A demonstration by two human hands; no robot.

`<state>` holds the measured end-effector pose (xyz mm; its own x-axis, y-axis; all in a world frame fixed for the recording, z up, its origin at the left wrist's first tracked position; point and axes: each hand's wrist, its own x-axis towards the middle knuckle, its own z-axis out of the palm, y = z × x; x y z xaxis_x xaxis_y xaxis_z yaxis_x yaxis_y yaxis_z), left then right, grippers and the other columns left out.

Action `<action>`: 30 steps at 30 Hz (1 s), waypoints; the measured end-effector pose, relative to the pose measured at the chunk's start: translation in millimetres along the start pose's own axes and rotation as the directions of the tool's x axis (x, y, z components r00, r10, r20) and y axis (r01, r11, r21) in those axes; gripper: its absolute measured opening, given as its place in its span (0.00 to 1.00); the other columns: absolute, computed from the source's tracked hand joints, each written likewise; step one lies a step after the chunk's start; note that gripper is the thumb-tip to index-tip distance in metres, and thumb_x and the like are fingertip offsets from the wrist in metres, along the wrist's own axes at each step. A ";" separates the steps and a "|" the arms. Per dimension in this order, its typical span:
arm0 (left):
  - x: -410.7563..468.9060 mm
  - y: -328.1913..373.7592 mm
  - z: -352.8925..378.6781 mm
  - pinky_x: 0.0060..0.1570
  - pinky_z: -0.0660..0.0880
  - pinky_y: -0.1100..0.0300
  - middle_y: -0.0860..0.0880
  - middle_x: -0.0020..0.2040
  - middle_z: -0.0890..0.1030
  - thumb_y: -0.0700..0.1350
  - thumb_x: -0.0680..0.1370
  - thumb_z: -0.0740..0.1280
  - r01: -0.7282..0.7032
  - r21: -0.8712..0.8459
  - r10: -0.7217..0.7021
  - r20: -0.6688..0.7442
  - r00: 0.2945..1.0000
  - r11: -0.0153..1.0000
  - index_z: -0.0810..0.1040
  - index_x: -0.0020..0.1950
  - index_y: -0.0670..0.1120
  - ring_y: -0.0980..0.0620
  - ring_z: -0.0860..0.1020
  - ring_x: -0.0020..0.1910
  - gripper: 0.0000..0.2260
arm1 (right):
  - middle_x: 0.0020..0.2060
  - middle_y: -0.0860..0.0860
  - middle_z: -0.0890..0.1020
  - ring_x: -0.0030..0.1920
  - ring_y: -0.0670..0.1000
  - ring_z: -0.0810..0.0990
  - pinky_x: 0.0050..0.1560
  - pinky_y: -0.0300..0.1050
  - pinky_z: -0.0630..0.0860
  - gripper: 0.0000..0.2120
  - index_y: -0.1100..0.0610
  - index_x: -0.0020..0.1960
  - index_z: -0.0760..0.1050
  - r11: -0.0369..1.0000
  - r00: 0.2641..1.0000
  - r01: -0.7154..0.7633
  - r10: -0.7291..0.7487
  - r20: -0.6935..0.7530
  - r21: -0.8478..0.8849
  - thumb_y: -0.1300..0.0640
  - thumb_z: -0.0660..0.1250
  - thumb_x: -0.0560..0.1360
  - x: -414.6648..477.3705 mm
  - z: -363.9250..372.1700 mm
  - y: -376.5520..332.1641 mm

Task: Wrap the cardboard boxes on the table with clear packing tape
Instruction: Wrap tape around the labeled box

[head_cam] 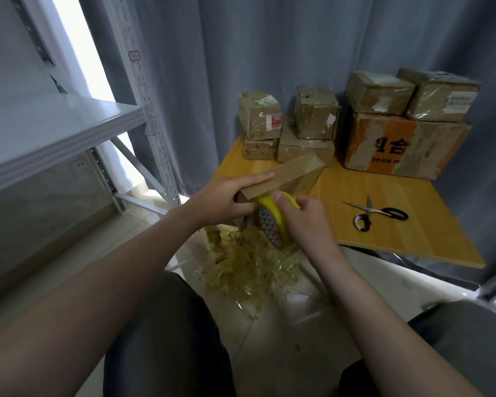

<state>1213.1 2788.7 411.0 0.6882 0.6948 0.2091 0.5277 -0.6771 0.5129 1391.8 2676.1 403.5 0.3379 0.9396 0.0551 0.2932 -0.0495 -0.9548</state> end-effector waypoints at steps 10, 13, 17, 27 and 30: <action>1.7 -21.5 13.9 0.75 0.68 0.49 0.48 0.81 0.64 0.43 0.81 0.69 -0.254 0.017 0.253 -0.154 0.955 0.967 0.79 0.72 0.52 0.51 0.65 0.79 0.19 | 0.36 0.50 0.86 0.40 0.49 0.86 0.46 0.55 0.84 0.18 0.53 0.46 0.83 1.000 1.000 0.024 -0.024 0.015 -0.009 0.39 0.67 0.79 16.2 1.1 -1.9; 3.2 -20.9 14.1 0.76 0.67 0.51 0.50 0.79 0.68 0.39 0.80 0.69 -0.203 -0.093 0.184 -0.181 0.966 0.975 0.79 0.71 0.55 0.53 0.66 0.78 0.21 | 0.34 0.47 0.84 0.32 0.42 0.84 0.32 0.38 0.79 0.15 0.53 0.46 0.82 0.994 0.996 0.069 -0.073 0.046 0.090 0.44 0.67 0.82 16.4 -1.7 -3.6; 7.8 -20.4 9.2 0.70 0.70 0.59 0.58 0.70 0.76 0.37 0.79 0.70 -0.091 -0.275 0.016 -0.262 0.965 0.957 0.77 0.67 0.63 0.59 0.72 0.72 0.23 | 0.29 0.42 0.80 0.31 0.38 0.77 0.34 0.32 0.72 0.12 0.52 0.41 0.80 0.963 0.978 0.195 -0.206 0.043 0.186 0.53 0.67 0.83 27.6 -6.8 -0.2; 30.5 -57.9 19.1 0.51 0.78 0.63 0.45 0.67 0.76 0.45 0.80 0.72 0.296 -0.452 -0.469 -0.339 0.815 0.842 0.75 0.74 0.45 0.49 0.80 0.60 0.23 | 0.39 0.44 0.84 0.40 0.40 0.82 0.41 0.35 0.76 0.08 0.53 0.49 0.81 0.956 0.966 0.237 -0.252 0.065 0.175 0.51 0.67 0.83 100.4 36.5 -7.1; 30.0 -67.0 24.0 0.64 0.74 0.63 0.52 0.69 0.72 0.53 0.69 0.83 0.316 -0.388 -0.405 -0.175 0.897 0.866 0.63 0.81 0.48 0.52 0.74 0.69 0.46 | 0.41 0.46 0.85 0.40 0.41 0.82 0.42 0.37 0.77 0.12 0.52 0.49 0.82 0.976 0.977 0.200 -0.205 0.055 0.087 0.44 0.67 0.82 120.1 54.5 -5.6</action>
<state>1210.3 2849.1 362.9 0.3166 0.9403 0.1252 0.4811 -0.2729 0.8331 1381.9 2807.7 399.5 0.2210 0.9469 0.2336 0.2755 0.1692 -0.9463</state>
